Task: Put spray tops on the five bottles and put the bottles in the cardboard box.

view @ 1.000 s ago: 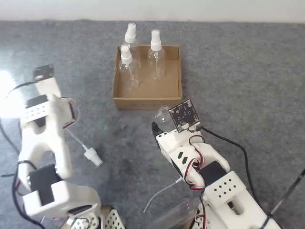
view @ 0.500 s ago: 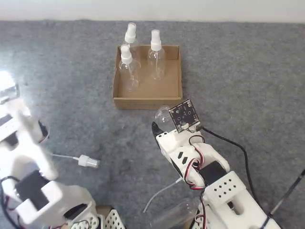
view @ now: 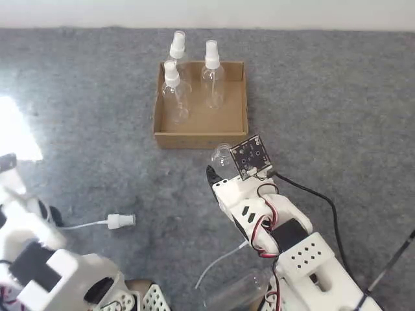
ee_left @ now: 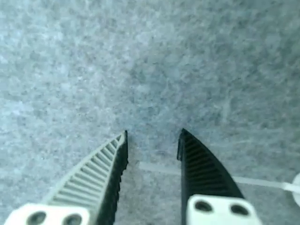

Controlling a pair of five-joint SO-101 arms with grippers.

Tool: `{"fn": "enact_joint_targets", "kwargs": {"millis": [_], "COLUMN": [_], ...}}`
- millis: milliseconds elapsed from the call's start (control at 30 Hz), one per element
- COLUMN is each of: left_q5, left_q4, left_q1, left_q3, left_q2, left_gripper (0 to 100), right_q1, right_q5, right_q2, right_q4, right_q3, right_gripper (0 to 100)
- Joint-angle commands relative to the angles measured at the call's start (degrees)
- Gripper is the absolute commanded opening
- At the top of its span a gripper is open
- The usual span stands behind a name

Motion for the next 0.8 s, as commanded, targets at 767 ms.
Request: {"fn": "enact_joint_targets", "kwargs": {"millis": [767], "left_q5": [-24.44], "left_q4": [24.09], "left_q1": [-13.01], "left_q3": [-12.18], "left_q2": [-1.05], "left_gripper": [17], "right_q1": [0.57], "right_q5": [0.88], "right_q2": [-0.66], "right_q4": [0.04], "right_q3": [-4.40], "right_gripper": [14.4]}}
